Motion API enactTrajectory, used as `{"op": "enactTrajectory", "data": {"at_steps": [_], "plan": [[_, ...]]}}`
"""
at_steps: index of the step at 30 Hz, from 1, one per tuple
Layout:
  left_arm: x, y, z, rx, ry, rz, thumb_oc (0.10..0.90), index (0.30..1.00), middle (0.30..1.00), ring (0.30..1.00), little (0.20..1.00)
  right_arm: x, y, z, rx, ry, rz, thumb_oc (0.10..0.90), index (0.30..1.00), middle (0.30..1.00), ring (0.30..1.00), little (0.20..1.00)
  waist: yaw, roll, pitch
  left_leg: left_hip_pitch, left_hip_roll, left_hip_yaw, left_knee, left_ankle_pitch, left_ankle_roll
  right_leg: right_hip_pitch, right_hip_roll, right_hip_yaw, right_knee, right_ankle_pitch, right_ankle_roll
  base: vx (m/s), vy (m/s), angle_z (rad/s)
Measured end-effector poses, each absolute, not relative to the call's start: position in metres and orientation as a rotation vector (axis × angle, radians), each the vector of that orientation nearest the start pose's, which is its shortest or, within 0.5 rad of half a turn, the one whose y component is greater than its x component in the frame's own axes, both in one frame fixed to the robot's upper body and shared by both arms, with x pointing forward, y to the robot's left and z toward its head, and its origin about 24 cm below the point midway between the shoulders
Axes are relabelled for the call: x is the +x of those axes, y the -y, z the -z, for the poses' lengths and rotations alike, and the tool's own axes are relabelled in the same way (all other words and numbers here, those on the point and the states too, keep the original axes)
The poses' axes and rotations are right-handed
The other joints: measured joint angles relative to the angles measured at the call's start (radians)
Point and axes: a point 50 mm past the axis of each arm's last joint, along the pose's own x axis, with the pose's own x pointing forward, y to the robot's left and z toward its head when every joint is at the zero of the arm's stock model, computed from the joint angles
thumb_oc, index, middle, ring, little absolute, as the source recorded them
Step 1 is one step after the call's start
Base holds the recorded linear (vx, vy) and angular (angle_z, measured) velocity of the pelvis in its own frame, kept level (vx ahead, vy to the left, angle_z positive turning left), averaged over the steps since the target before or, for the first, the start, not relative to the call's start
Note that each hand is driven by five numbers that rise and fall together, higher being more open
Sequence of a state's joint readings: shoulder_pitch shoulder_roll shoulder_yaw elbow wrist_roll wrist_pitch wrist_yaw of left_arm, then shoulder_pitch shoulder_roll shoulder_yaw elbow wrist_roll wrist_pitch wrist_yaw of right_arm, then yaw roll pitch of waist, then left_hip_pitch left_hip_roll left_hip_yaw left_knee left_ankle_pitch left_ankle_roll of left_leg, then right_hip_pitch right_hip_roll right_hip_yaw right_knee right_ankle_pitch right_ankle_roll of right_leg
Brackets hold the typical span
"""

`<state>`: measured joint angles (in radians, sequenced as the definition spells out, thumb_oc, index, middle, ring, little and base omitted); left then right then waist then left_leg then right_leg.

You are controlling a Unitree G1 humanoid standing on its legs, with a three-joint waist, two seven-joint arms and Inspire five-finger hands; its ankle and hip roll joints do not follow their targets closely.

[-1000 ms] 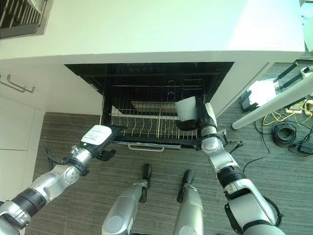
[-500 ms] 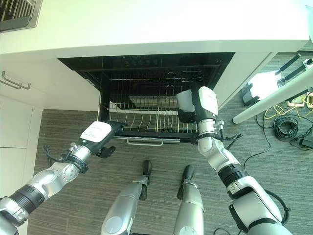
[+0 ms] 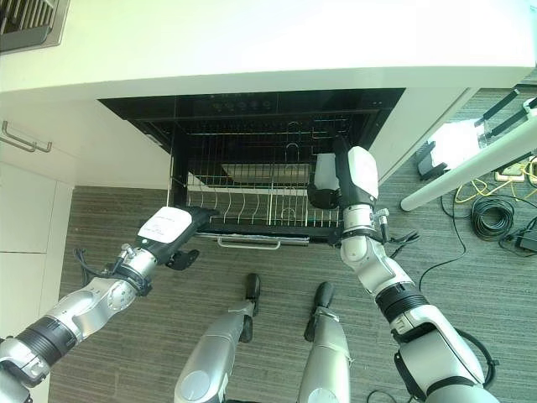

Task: Place the dishes in the dishwasher.

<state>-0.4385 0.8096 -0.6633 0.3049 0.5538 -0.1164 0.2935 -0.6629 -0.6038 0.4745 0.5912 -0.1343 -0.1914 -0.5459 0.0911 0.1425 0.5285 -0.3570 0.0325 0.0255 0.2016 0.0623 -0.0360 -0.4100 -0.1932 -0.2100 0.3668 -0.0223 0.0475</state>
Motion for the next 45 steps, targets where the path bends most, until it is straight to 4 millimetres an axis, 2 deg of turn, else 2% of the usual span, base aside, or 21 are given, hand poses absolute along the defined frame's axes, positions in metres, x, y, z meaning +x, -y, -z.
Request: {"op": "enactTrajectory", "data": {"at_steps": [6,12,15,17,20,22,27,30,32,37,40,43,45], "plan": [[0.302,-0.196,-0.073,1.450,0.313,0.306,0.800,0.900,0.900,0.900,0.900,0.352,0.206,-0.130,-0.819,0.413,0.217,0.800,0.900,0.900,0.900,0.900,0.004,0.000,0.000,0.000,0.000,0.002,0.000,0.000,0.000,0.000,0.003,0.001,-0.002,0.003,-0.004,0.00,0.000,0.00],[0.293,-0.202,-0.064,1.416,0.261,0.271,0.800,0.900,0.900,0.900,0.900,0.331,0.187,-0.132,-0.754,0.561,0.143,0.800,0.900,0.900,0.900,0.900,-0.004,0.000,0.000,0.011,0.001,0.007,-0.001,-0.004,0.004,0.014,0.006,0.005,-0.011,0.007,-0.004,0.01,0.002,-0.01],[0.282,-0.205,-0.048,1.366,0.196,0.242,0.800,0.900,0.900,0.900,0.900,0.303,0.165,-0.139,-0.679,0.711,0.053,0.800,0.900,0.900,0.900,0.900,-0.009,0.000,0.000,0.075,0.008,0.008,-0.012,-0.015,0.003,0.086,0.014,0.001,-0.042,0.007,-0.001,0.05,-0.015,-0.02],[0.273,-0.213,-0.038,1.376,0.155,0.241,0.800,0.900,0.900,0.900,0.900,0.290,0.154,-0.152,-0.620,0.835,-0.008,0.800,0.900,0.900,0.900,0.900,-0.009,0.001,-0.001,0.131,0.018,0.008,-0.031,-0.017,0.000,0.157,0.022,-0.008,-0.087,0.015,0.002,0.04,-0.005,0.01],[0.267,-0.218,-0.035,1.370,0.136,0.227,0.800,0.900,0.900,0.900,0.900,0.282,0.154,-0.169,-0.575,0.924,-0.002,0.800,0.900,0.900,0.900,0.900,-0.011,0.003,-0.005,0.143,0.020,-0.003,-0.030,-0.027,0.003,0.177,0.022,-0.020,-0.090,0.010,0.007,0.04,-0.017,0.09],[0.259,-0.225,-0.029,1.361,0.100,0.212,0.800,0.900,0.900,0.900,0.900,0.278,0.159,-0.171,-0.565,0.932,0.002,0.800,0.900,0.900,0.900,0.900,-0.009,0.003,-0.028,0.149,0.019,-0.002,-0.023,-0.036,0.004,0.184,0.020,-0.019,-0.086,0.008,0.005,0.05,-0.048,0.00],[0.245,-0.233,-0.016,1.375,0.040,0.217,0.800,0.900,0.900,0.900,0.900,0.272,0.165,-0.154,-0.572,0.862,-0.003,0.800,0.900,0.900,0.900,0.900,-0.005,0.001,-0.086,0.179,0.019,-0.002,-0.016,-0.043,-0.001,0.219,0.020,-0.023,-0.088,0.001,0.005,0.03,-0.041,0.01],[0.230,-0.238,0.004,1.344,-0.043,0.207,0.800,0.900,0.900,0.900,0.900,0.267,0.164,-0.147,-0.531,0.844,-0.047,0.800,0.900,0.900,0.900,0.900,0.011,-0.020,-0.190,0.222,0.018,-0.002,-0.016,-0.057,-0.003,0.259,0.020,-0.022,-0.087,-0.014,0.005,-0.04,-0.051,-0.01],[0.225,-0.242,0.009,1.340,-0.053,0.195,0.800,0.900,0.900,0.900,0.900,0.263,0.164,-0.143,-0.488,0.829,-0.062,0.800,0.900,0.900,0.900,0.900,0.023,-0.039,-0.238,0.222,0.019,-0.003,-0.014,-0.068,0.001,0.256,0.019,-0.021,-0.081,-0.027,0.007,-0.05,-0.017,0.00],[0.214,-0.254,0.009,1.291,-0.059,0.091,0.800,0.900,0.900,0.900,0.900,0.257,0.163,-0.131,-0.396,0.773,-0.077,0.800,0.900,0.900,0.900,0.900,0.032,-0.076,-0.289,0.227,0.018,-0.003,-0.009,-0.071,0.002,0.261,0.017,-0.020,-0.077,-0.037,0.005,-0.07,0.014,0.00],[0.213,-0.263,0.002,1.197,-0.051,-0.032,0.800,0.900,0.900,0.900,0.900,0.252,0.167,-0.122,-0.369,0.734,-0.060,0.800,0.900,0.900,0.900,0.900,0.049,-0.083,-0.298,0.226,0.015,-0.002,0.009,-0.078,0.004,0.266,0.013,-0.018,-0.075,-0.036,0.005,-0.10,0.092,0.00],[0.203,-0.281,-0.019,1.091,-0.020,-0.217,0.800,0.900,0.900,0.900,0.900,0.247,0.178,-0.114,-0.311,0.686,0.025,0.800,0.900,0.900,0.900,0.900,0.064,-0.095,-0.308,0.220,0.008,-0.005,0.025,-0.087,0.009,0.270,0.006,-0.019,-0.074,-0.034,0.008,-0.10,0.114,0.04],[0.197,-0.292,-0.035,1.038,0.016,-0.306,0.800,0.900,0.900,0.900,0.900,0.243,0.193,-0.113,-0.292,0.670,0.102,0.800,0.900,0.900,0.900,0.900,0.081,-0.095,-0.308,0.217,-0.004,-0.007,0.042,-0.097,0.016,0.274,-0.003,-0.020,-0.075,-0.033,0.012,-0.09,0.119,0.06]]}}
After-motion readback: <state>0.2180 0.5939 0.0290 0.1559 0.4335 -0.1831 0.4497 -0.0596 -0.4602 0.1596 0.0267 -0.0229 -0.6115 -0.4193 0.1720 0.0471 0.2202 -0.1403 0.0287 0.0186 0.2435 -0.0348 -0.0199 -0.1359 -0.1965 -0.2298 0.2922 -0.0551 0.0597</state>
